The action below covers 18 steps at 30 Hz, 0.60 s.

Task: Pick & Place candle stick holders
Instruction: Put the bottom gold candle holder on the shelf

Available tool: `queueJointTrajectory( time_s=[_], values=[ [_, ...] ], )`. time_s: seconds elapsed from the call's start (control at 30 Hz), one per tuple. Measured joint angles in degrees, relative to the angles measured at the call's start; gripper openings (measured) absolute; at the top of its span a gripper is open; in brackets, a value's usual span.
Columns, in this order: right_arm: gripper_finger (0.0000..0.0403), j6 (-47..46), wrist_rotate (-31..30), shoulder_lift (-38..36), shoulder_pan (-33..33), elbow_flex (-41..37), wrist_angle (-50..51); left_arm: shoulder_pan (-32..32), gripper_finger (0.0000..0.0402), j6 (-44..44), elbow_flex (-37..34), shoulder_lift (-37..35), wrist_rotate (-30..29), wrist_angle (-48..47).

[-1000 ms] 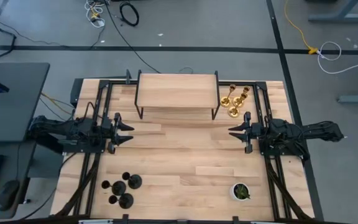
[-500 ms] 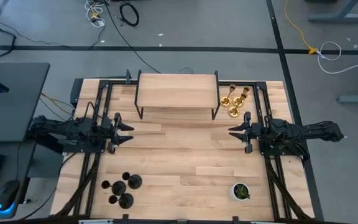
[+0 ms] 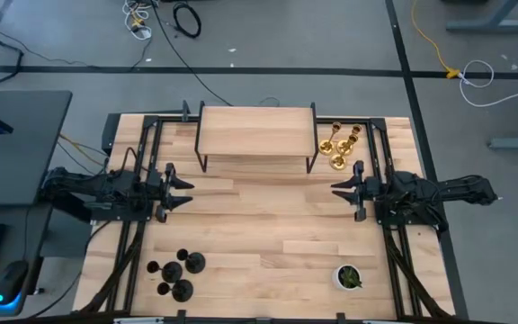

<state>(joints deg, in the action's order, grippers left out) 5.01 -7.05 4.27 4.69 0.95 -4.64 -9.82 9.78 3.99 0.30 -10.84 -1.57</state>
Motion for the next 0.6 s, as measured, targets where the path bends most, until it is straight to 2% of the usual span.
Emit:
queueJointTrajectory(
  time_s=[0.17, 0.4, 0.5, 0.6],
  values=[
    [0.0077, 0.1, -0.7, 0.0, 0.0, 0.0, -3.8, 0.0, 0.019, 0.0, 0.0, 0.0, 0.0, 0.0],
    [0.0077, 0.3, -8.4, 0.0, 0.0, 0.0, -11.0, 0.0, 0.019, 0.0, 0.0, 0.0, 0.0, 0.9],
    [0.0077, 0.3, -16.2, 0.0, 0.0, 0.0, -10.5, 0.0, 0.019, 0.0, 0.0, 0.0, 0.0, 1.0],
    [0.0077, 0.1, -30.1, 0.0, 0.0, 0.0, -11.4, 0.0, 0.019, -0.1, 0.0, 0.0, 0.0, 1.0]
  ],
)
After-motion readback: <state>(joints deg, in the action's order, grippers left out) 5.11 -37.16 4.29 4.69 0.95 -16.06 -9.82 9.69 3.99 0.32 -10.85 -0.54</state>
